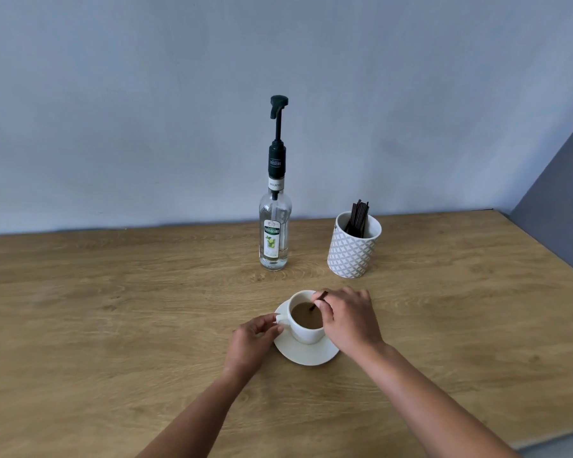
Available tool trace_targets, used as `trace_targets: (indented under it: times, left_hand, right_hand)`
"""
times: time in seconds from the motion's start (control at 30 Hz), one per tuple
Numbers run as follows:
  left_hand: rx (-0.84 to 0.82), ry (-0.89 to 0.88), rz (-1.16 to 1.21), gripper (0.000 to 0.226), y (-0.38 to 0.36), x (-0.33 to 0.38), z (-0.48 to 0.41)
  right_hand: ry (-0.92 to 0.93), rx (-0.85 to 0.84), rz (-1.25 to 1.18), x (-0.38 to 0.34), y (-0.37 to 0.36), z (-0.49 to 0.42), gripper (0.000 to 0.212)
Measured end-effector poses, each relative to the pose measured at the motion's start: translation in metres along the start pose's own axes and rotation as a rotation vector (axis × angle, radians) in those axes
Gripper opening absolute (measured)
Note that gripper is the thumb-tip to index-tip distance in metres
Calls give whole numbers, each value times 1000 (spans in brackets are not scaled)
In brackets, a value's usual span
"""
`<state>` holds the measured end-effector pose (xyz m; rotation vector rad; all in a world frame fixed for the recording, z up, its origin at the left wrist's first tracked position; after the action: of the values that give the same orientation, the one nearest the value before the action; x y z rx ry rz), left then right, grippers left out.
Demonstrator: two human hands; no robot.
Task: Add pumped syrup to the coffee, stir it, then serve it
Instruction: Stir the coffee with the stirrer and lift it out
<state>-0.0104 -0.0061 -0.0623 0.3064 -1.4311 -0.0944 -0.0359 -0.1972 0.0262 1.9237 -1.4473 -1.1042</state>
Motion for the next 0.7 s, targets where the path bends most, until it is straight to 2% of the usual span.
trace_targets:
  times: [0.13,0.3,0.53,0.63,0.7]
  left_hand:
    - [-16,-19,-4,24,2,0,1]
    - [-46,-36,-21,29,3,2,2]
    - [-67,-115,-103,38,11,-2,3]
    - [9,-228,-206,40,15,-9,9]
    - [51,-316,-364,41,16,-16,11]
  right_hand:
    - [-27,11,2,-2,3,3,11]
    - [-90,-25,-78,-9,-3,4,16]
    - [-142,40,60,-10,2,11,16]
    - [-177,42,3,-12,3,17,15]
    - [-209,38,-47,-13,4,21,16]
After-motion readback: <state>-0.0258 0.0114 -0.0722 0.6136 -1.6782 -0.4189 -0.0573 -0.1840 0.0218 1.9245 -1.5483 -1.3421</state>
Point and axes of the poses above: each hand's wrist, its own z-axis away from the middle knuckle, its own y-axis out of the back of the hand, x = y × z, the point moved 1 cm from there along -z, towards the middle knuckle, and after that the axes turned 14 degrees about x, right-handed, at the moved point
